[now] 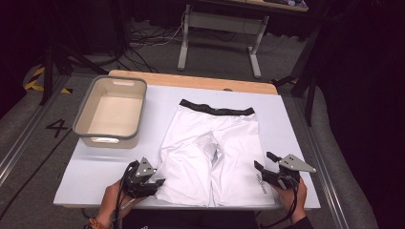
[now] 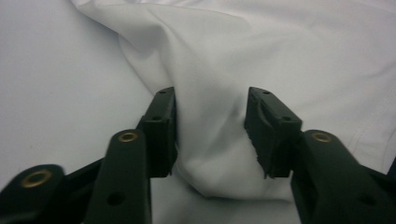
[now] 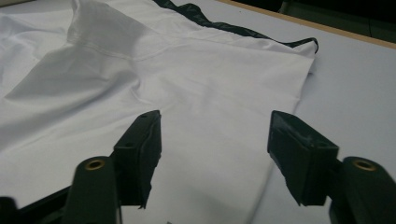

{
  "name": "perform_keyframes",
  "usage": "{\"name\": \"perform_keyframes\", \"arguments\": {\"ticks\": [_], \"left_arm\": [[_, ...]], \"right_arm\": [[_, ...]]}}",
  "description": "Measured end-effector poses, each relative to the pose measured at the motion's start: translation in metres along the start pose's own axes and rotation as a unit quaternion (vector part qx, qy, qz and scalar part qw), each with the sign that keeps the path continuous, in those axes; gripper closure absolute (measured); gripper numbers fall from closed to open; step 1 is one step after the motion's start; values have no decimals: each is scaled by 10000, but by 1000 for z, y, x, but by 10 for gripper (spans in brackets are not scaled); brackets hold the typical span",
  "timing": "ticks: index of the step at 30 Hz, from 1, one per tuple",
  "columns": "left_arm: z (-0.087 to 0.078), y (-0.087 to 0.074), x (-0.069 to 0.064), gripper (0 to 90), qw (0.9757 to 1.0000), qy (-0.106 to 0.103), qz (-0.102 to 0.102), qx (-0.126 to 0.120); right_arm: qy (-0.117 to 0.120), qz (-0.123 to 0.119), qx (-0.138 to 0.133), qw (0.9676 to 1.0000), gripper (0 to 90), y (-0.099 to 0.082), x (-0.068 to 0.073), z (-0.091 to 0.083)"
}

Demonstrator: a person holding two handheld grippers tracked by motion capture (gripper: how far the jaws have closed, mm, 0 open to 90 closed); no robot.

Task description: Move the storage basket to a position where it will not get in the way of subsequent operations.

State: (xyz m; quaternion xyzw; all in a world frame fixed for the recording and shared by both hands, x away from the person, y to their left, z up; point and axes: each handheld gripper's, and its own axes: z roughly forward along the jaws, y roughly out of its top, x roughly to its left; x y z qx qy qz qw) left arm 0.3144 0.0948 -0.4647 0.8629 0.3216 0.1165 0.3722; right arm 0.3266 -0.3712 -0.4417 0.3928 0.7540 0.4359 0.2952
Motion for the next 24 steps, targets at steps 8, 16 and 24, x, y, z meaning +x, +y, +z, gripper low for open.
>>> {"name": "perform_keyframes", "arguments": {"ticks": [8, 16, 24], "left_arm": [[2, 1, 0, 692, 9999, -44, 125, -43], [2, 0, 1, 742, 9999, -127, 61, -84], [2, 0, 1, 638, 9999, -63, 70, -78]], "right_arm": [[31, -54, 24, 10000, 449, -1, -2, 0], [39, 135, 75, 9999, 338, -3, -4, 1], [-93, 164, -14, 9998, 270, -3, -5, -1]]}}
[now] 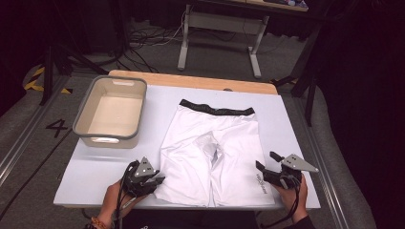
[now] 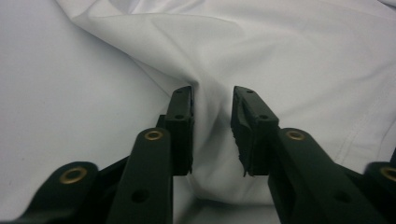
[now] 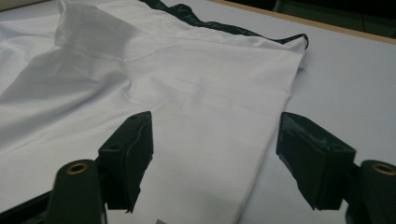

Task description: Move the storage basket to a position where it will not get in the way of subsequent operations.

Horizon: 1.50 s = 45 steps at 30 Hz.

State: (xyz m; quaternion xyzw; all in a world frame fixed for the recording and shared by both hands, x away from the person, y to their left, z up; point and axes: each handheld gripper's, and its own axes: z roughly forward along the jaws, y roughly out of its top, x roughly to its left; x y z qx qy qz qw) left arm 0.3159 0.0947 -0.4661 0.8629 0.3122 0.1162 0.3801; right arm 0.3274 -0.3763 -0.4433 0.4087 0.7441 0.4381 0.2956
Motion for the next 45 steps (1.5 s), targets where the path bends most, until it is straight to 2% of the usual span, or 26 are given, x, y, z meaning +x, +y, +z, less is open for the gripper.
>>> {"name": "perform_keyframes", "arguments": {"ticks": [2, 3, 5, 6, 7, 8, 10, 12, 15, 20, 22, 25, 28, 30, 33, 39, 45], "left_arm": [[0, 0, 0, 537, 10000, 20, -9, 4], [-1, -1, 0, 529, 9999, 84, -49, -45], [-3, -1, 2, 455, 9997, 124, -171, -98], [-3, -1, 3, 392, 9995, 205, -219, -54], [-3, -1, 5, 371, 9993, 230, -275, -52], [-3, 0, 7, 375, 9992, 161, -359, -48], [-1, 0, 8, 357, 9991, 182, -371, -12], [2, 2, 5, 363, 9994, 190, -262, 104], [5, 6, 4, 363, 9995, 216, -177, 144], [6, 8, 2, 425, 9995, 209, -142, 173], [6, 8, 1, 506, 9995, 214, -177, 123], [6, 8, 0, 670, 9998, 164, -83, 121], [6, 7, 5, 813, 9998, 72, -165, 49], [6, 6, 9, 874, 9995, -36, -308, -15], [6, 6, 9, 886, 9996, -62, -275, -24], [6, 6, 11, 889, 9995, -159, -250, -53], [5, 4, 12, 890, 9992, -282, -278, -114]], "right_arm": [[-14, 8, 12, 10000, 263, 0, 0, 0], [-22, 4, 9, 10000, 255, -1, 0, 1], [-24, -23, 30, 10000, 246, -1, 0, 1], [-31, -47, 30, 10000, 241, -1, 0, 1], [-52, -45, 18, 10000, 235, -1, 0, 1], [-59, -23, 10, 10000, 232, -1, 0, 1], [-80, 12, -5, 10000, 218, -1, 0, 1], [-78, 22, -23, 10000, 212, -1, 0, 0], [-90, 30, -5, 10000, 205, -1, 0, 1], [-118, 17, 2, 9999, 205, -1, 0, 2], [-109, 8, 5, 9999, 219, -1, 0, 2], [-36, -37, 11, 10000, 270, 0, 0, 3], [64, -97, 40, 9999, 314, 1, 0, 3], [78, -144, 57, 9999, 329, 1, 1, 3], [85, -118, 36, 9999, 302, 1, 0, 2], [68, -113, -58, 9999, 307, 4, 1, 1], [60, -38, -67, 10000, 219, 5, 0, 3]]}}
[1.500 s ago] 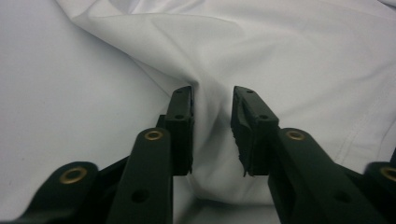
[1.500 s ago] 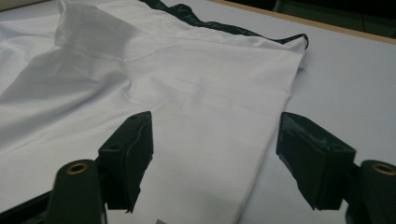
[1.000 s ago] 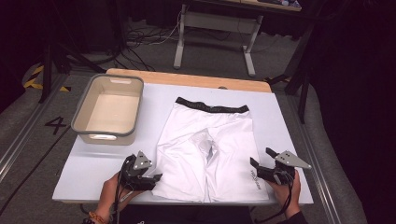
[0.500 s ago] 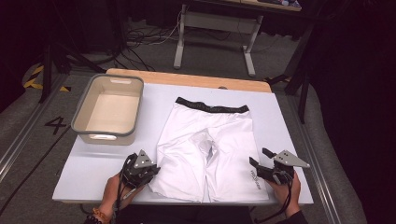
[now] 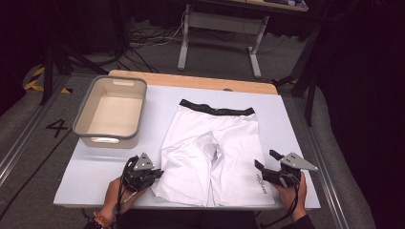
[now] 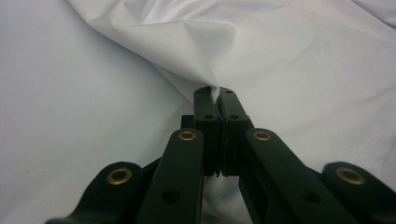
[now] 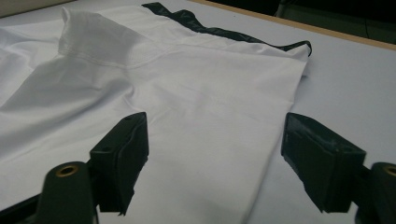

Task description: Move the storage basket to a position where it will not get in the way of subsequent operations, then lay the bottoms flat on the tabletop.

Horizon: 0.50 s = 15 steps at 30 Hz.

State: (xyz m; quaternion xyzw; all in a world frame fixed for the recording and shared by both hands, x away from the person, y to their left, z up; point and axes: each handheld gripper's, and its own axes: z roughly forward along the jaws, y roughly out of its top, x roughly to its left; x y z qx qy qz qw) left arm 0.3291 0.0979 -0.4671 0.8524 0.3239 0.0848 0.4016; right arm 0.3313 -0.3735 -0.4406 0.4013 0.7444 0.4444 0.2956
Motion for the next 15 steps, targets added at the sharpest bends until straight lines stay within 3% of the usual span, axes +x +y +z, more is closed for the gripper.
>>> {"name": "perform_keyframes", "arguments": {"ticks": [6, 15], "left_arm": [[-1, -1, 0, 891, 10000, -42, -6, -45], [-3, -2, 1, 892, 9998, -122, -5, -137]], "right_arm": [[119, -10, -17, 9999, 157, 2, 2, 2], [47, 38, 10, 10000, 126, 2, 1, 5]]}}
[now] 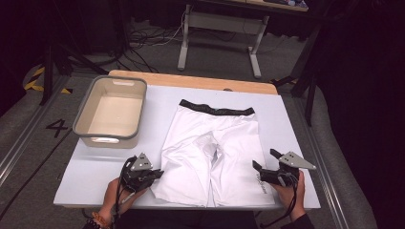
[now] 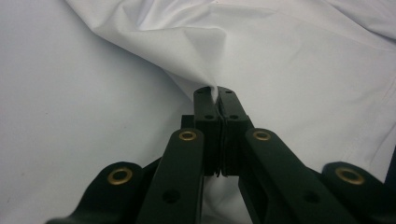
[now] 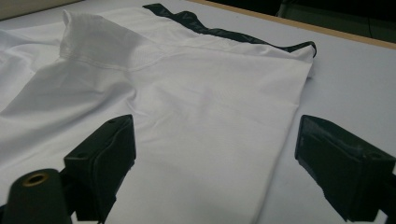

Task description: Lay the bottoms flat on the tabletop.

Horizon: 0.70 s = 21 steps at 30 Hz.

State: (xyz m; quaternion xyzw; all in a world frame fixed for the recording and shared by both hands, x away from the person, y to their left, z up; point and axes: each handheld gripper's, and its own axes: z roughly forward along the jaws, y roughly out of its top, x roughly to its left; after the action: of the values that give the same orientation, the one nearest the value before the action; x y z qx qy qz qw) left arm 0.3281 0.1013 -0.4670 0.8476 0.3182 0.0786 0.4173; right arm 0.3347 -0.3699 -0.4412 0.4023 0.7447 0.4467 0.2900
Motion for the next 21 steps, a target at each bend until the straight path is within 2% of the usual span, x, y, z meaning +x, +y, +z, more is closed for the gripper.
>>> {"name": "perform_keyframes", "arguments": {"ticks": [11, 21], "left_arm": [[0, 0, -1, 891, 10000, 37, 43, -9], [-3, 0, 0, 892, 9999, 13, 34, -136]], "right_arm": [[54, -2, 122, 9999, 105, -2, 2, 0], [98, 101, 95, 9999, 96, 1, 4, -1]]}}
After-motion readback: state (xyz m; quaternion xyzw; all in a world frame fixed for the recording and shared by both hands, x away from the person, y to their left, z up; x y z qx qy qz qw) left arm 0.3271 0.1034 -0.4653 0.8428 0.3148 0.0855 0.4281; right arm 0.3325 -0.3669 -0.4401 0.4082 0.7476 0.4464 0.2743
